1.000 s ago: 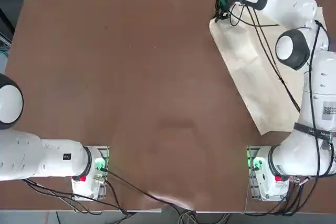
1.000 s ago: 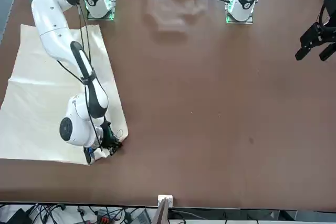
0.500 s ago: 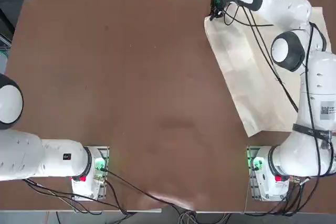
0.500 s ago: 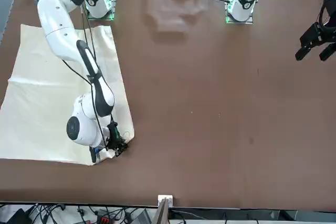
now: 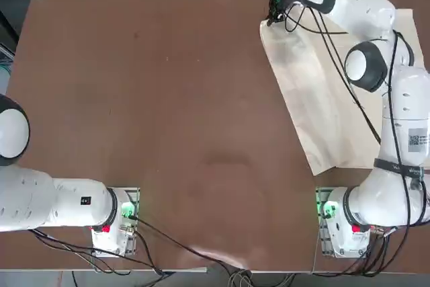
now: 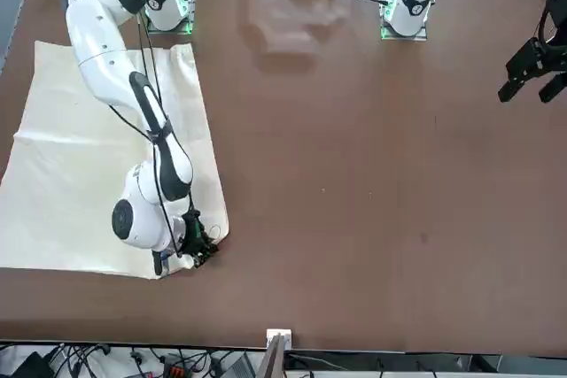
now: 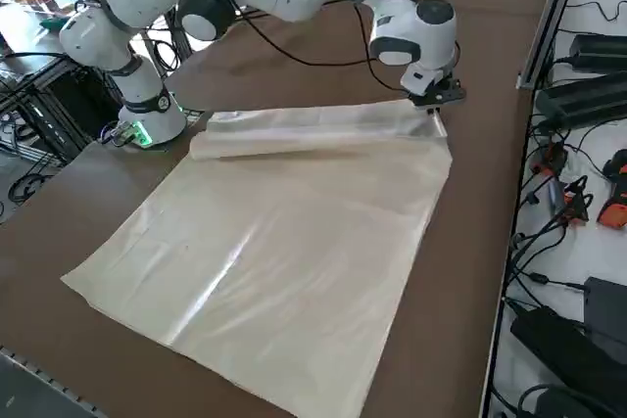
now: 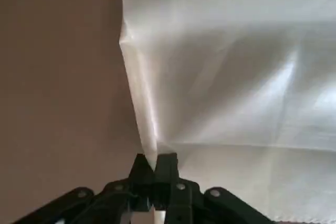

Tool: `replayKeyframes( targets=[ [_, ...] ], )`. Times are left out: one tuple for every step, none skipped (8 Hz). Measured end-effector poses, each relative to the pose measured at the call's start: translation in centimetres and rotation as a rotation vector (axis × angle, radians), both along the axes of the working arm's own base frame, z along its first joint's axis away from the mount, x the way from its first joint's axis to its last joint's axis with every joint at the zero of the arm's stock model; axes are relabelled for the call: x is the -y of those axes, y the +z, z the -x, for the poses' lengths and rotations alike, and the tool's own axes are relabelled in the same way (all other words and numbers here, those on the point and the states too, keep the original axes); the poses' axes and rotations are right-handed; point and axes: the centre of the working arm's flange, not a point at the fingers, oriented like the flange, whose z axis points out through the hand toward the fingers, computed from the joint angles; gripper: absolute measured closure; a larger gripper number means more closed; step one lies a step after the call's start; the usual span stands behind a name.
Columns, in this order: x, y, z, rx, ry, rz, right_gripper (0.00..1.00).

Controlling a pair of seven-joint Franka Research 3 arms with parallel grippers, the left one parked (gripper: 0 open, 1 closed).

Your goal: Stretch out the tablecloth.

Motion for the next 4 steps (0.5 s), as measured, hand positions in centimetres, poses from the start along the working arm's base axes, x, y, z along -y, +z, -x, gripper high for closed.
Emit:
replayKeyframes(
  targets=[
    [0.0, 0.1, -0.1, -0.006, -0.019, -0.019, 0.98],
    [-0.1, 0.2, -0.2, -0.009, -0.034, -0.028, 0.98],
    [-0.5, 0.3, -0.2, -0.016, -0.049, -0.033, 0.98],
    [-1.1, 0.2, 0.0, -0.022, -0.058, -0.035, 0.98]
  ],
)
